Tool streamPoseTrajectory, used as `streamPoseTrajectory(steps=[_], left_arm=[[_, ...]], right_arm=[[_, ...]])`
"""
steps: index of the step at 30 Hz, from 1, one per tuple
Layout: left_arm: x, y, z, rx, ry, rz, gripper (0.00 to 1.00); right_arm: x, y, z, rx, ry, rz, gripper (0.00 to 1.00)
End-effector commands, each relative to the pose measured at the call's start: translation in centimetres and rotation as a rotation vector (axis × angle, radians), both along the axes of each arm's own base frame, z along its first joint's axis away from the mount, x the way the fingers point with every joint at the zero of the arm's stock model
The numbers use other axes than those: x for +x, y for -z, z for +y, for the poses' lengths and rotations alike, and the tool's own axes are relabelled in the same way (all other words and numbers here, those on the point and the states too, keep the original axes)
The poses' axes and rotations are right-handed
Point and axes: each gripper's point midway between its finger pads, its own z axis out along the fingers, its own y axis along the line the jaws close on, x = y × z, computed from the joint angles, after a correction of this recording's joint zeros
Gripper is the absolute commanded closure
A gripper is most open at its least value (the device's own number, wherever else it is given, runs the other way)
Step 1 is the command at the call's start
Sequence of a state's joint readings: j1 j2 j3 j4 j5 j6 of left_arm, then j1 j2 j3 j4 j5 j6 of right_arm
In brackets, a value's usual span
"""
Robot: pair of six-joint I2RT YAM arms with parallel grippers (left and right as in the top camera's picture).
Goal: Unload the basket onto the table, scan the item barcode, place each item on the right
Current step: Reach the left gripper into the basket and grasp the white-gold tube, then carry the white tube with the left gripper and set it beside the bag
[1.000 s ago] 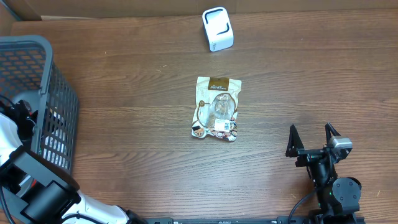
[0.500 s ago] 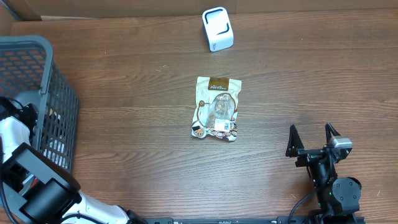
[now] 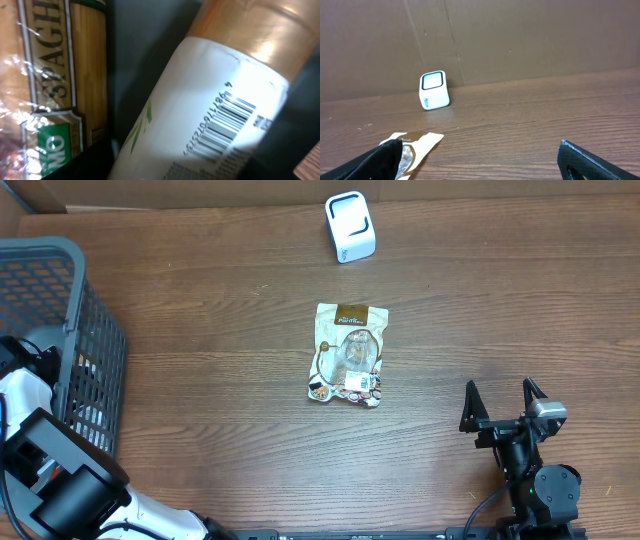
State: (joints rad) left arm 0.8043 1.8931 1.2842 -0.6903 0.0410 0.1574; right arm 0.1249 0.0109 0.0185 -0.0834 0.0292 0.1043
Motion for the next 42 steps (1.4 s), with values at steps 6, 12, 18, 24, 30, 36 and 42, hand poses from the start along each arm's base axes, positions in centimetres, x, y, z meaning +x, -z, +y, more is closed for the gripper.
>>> streamPoseTrajectory(steps=[6, 12, 18, 24, 30, 36, 42], left_arm=[[-0.9, 3.6, -0.8, -0.048, -0.012, 0.077, 0.86], [-0.3, 1.8, -0.1, -0.022, -0.022, 0.052, 0.96], [1.5, -4.7, 2.0, 0.057, -0.106, -0.053, 0.96], [3.1, -16.7, 3.7, 0.186, -0.228, -0.268, 0.96], [3.6, -29.5, 1.5, 0.324, -0.247, -0.538, 0.96], [2.9, -37.8, -6.1, 0.327, -0.148, -0.757, 0.96], [1.9, -39.7, -14.4, 0.251, 0.022, -0.806, 0.96]], right_arm=[[0.0, 0.3, 0.2, -0.001, -0.009, 0.000, 0.00], [0.0, 0.3, 0.2, -0.001, -0.009, 0.000, 0.00], [0.0, 0.3, 0.2, -0.001, -0.009, 0.000, 0.00], [0.0, 0.3, 0.2, -0.001, -0.009, 0.000, 0.00], [0.0, 0.3, 0.2, -0.001, -0.009, 0.000, 0.00], [0.0, 0.3, 0.2, -0.001, -0.009, 0.000, 0.00], [0.0, 0.3, 0.2, -0.001, -0.009, 0.000, 0.00]])
